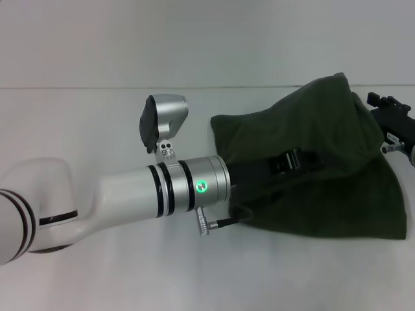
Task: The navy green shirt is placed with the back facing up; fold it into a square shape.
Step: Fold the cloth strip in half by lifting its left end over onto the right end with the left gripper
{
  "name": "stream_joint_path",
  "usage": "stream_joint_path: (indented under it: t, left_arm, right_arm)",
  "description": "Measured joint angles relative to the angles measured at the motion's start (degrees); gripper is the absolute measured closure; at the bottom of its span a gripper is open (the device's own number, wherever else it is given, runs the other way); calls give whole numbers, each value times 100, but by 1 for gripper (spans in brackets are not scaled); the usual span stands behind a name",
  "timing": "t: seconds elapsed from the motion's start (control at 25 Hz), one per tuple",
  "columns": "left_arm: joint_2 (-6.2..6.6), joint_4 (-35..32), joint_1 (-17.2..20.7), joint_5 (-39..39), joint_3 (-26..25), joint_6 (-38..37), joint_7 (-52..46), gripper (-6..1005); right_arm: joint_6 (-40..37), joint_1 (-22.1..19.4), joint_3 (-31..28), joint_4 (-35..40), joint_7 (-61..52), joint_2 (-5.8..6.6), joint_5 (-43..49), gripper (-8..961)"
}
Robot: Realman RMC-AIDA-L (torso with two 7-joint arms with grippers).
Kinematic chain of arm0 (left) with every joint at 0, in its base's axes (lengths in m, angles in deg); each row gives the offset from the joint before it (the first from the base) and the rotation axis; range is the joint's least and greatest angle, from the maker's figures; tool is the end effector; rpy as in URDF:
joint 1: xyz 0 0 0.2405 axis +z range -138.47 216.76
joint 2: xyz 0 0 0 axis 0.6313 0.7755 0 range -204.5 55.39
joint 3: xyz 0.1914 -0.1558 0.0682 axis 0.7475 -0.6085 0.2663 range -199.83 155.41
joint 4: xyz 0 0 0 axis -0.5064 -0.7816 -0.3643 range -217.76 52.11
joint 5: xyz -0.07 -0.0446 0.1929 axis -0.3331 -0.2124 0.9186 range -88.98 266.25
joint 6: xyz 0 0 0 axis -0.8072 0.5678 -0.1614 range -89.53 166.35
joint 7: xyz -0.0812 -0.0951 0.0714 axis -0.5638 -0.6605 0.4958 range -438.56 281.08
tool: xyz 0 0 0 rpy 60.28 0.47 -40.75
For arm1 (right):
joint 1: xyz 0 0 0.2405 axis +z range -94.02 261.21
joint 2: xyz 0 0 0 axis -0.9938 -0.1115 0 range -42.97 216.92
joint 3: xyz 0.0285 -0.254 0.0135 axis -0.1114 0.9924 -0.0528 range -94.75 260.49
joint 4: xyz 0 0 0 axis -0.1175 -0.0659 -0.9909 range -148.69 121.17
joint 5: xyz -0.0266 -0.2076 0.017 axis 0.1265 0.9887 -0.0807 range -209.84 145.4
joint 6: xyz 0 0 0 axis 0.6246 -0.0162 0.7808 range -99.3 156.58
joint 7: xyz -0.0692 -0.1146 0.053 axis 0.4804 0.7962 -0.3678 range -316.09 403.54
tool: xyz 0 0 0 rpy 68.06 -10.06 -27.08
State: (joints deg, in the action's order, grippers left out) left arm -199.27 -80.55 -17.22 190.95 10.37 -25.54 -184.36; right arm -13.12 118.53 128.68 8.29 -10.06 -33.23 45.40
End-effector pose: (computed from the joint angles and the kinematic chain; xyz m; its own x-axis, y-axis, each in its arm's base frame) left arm -0.1373 0.3612 -0.1427 0.1253 0.8775 0.4629 0.8384 -0.3431 0.4235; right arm 0.3021 0.4116 -0.0072 0.7546 -0.2781 -0.5943 -0.6542 -0.3892 -0.6485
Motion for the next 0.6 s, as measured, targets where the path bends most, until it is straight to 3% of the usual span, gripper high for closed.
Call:
stream_joint_path:
  t: [0.2,0.32,0.6]
  left_arm:
    - [0,-161,147,4,-6,-317,-31,714]
    - [1,-528,411,6,-7,-962,-34,673]
    - [28,-1185,885,2,35,-1548,-10,579]
  right_arm:
    - [-29,-78,-3,-7,176,8,-6,59]
    - [-54,-158,-33,46,187,25,-15,60]
    - [-369,-405,-130,207,1061,11,-106,60]
